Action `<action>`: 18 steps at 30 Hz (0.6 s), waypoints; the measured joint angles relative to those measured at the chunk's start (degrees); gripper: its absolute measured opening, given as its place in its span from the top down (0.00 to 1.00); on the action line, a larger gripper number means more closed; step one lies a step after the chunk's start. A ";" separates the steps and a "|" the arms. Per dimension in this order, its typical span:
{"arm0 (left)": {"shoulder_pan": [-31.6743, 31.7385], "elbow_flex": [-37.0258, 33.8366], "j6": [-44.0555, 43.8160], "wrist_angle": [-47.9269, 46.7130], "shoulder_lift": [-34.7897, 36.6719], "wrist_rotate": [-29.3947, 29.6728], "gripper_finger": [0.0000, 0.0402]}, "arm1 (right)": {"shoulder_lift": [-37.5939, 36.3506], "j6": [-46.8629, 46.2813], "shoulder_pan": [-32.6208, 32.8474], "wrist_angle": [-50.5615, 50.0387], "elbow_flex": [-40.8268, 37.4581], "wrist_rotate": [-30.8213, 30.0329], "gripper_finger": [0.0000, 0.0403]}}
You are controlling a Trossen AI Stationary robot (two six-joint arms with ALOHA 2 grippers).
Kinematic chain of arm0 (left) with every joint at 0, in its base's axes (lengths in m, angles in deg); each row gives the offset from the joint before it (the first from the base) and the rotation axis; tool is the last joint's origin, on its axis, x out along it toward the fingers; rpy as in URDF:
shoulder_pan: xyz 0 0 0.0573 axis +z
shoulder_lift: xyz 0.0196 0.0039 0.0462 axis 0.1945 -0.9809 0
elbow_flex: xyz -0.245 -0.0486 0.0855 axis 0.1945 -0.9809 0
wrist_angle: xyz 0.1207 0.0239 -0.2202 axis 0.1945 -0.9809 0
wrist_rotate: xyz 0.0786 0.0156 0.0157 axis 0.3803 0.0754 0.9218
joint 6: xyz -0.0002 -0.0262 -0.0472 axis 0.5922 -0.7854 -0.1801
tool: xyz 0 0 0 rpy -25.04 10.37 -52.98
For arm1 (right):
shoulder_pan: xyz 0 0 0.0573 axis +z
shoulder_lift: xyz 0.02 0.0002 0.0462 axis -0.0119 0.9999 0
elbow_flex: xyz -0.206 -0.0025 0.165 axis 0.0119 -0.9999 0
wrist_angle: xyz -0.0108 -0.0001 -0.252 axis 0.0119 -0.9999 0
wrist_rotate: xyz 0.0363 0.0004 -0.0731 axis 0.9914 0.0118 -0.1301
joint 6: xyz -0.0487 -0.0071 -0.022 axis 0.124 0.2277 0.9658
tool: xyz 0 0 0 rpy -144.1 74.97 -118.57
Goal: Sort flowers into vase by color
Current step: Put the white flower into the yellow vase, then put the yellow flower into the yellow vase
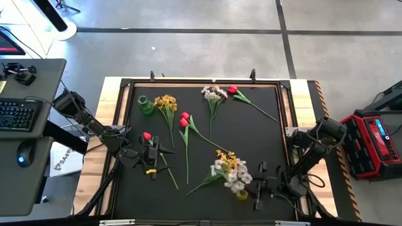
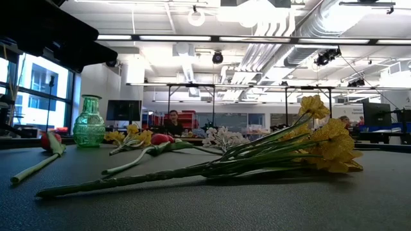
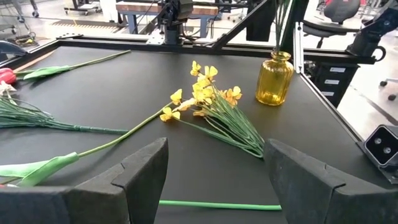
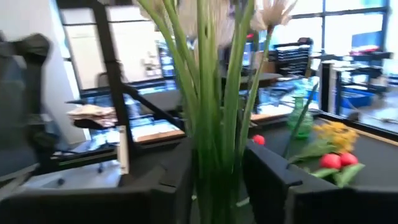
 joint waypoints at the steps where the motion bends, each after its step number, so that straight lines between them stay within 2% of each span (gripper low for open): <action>1: 0.00 0.00 -0.04 0.00 -0.01 -0.13 0.37 | 0.00 -0.05 0.41 0.00 0.00 -1.71 0.66; 8: -0.09 0.00 -0.02 0.00 0.00 -0.17 0.37 | 0.00 2.07 4.38 0.01 2.38 -8.77 0.53; 14: -0.94 0.00 1.24 -0.29 -0.01 0.09 0.37 | 0.00 9.21 7.07 -6.13 11.42 -18.47 0.52; 18: -1.71 1.64 2.54 -3.20 0.00 1.17 0.37 | -0.03 12.66 7.55 -11.02 18.56 -18.53 0.52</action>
